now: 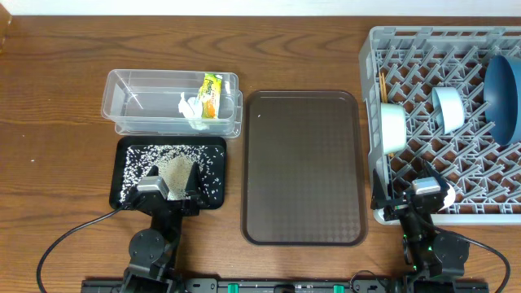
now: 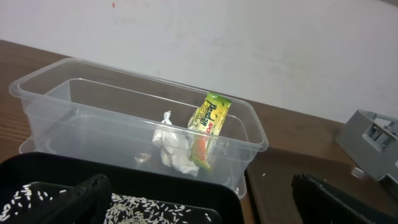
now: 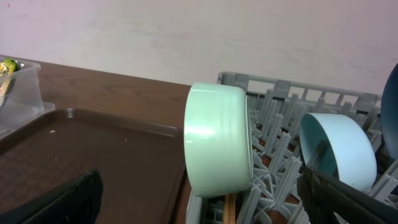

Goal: Sort waste into correct bins and load items into the dishwasher rack

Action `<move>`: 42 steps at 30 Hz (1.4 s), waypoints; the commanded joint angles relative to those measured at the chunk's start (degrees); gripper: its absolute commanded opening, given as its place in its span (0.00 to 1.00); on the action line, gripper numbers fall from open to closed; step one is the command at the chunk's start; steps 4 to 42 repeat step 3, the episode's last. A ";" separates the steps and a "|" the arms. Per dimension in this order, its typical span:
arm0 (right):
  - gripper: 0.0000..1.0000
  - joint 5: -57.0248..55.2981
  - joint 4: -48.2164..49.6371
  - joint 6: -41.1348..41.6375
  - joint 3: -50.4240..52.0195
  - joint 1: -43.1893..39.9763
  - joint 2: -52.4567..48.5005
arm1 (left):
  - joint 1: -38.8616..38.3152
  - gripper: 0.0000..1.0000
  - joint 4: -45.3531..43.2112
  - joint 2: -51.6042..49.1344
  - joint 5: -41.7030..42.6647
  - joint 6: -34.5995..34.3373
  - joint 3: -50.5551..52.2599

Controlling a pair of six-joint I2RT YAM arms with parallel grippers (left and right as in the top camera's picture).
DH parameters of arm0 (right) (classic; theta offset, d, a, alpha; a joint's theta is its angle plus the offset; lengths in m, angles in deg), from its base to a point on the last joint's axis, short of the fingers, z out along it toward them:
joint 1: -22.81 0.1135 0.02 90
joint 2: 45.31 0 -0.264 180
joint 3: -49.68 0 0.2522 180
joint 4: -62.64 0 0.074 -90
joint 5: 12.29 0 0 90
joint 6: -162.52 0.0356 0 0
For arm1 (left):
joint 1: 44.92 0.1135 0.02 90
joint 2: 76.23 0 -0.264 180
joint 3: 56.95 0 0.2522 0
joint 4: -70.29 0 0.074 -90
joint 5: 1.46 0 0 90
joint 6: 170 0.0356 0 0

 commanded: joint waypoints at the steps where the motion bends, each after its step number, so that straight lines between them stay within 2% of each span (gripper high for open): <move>1: 0.99 0.26 -0.07 -0.31 0.15 -0.61 0.26 | -0.09 0.95 0.44 0.35 -0.70 0.07 0.63; 42: 0.99 0.26 -0.07 -0.33 0.15 -0.61 0.26 | -0.09 0.95 0.44 0.35 -0.70 0.07 0.63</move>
